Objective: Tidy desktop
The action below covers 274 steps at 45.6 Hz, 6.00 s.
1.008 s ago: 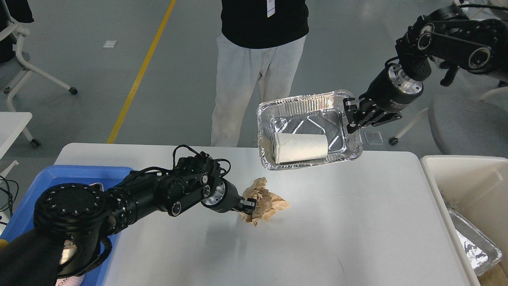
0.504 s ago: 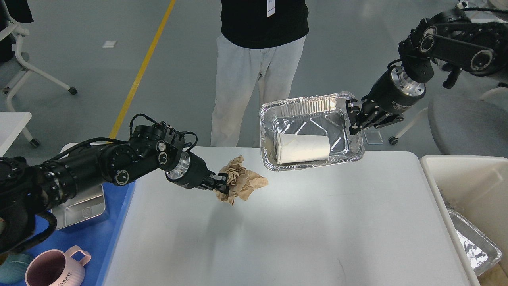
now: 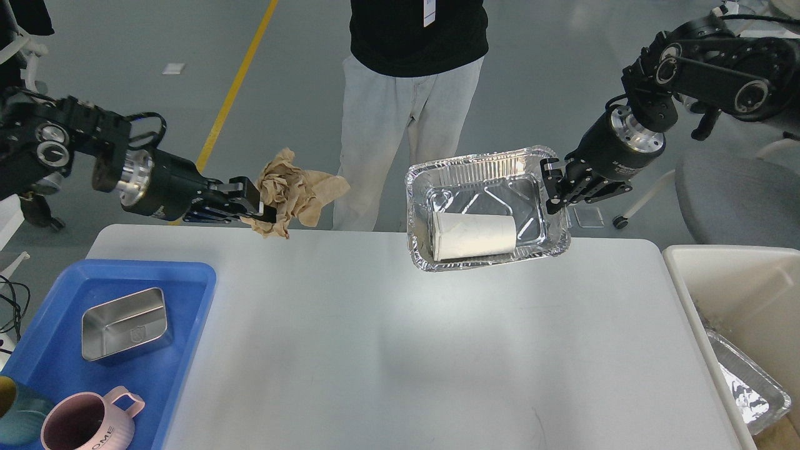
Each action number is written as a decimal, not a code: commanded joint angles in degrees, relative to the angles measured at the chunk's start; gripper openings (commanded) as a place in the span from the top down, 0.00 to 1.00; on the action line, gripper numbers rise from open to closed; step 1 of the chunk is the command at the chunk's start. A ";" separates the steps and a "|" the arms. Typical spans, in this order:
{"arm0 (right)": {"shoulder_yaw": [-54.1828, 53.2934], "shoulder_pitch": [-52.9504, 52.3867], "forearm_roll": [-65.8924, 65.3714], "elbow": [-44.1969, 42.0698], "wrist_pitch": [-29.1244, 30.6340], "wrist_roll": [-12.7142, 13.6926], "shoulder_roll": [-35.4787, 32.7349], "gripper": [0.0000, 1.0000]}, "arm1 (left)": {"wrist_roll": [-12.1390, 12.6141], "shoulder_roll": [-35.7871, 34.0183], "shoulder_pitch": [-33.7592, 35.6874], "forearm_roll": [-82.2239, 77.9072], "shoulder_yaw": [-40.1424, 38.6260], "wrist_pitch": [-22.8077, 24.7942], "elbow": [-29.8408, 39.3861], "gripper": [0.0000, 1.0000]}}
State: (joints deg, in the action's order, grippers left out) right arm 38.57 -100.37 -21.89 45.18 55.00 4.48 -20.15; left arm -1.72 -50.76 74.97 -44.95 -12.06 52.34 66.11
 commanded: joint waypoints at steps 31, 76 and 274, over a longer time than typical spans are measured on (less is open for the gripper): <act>-0.25 -0.09 0.18 0.08 0.00 -0.09 0.81 1.00 | -3.81 -9.71 21.88 12.87 2.21 2.66 0.33 1.00; -2.10 -5.28 1.15 4.03 0.00 0.00 2.30 1.00 | -2.23 37.49 13.36 3.55 7.05 2.66 -18.91 1.00; -60.46 78.92 14.06 -46.59 0.00 -0.18 -24.15 0.45 | -1.00 29.93 -4.40 27.89 -4.11 -43.54 -27.70 0.04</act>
State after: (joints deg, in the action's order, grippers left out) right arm -20.52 -21.69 -7.92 -1.10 55.00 4.41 -44.62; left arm -2.15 -21.26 71.70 -17.34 -15.19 12.57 38.36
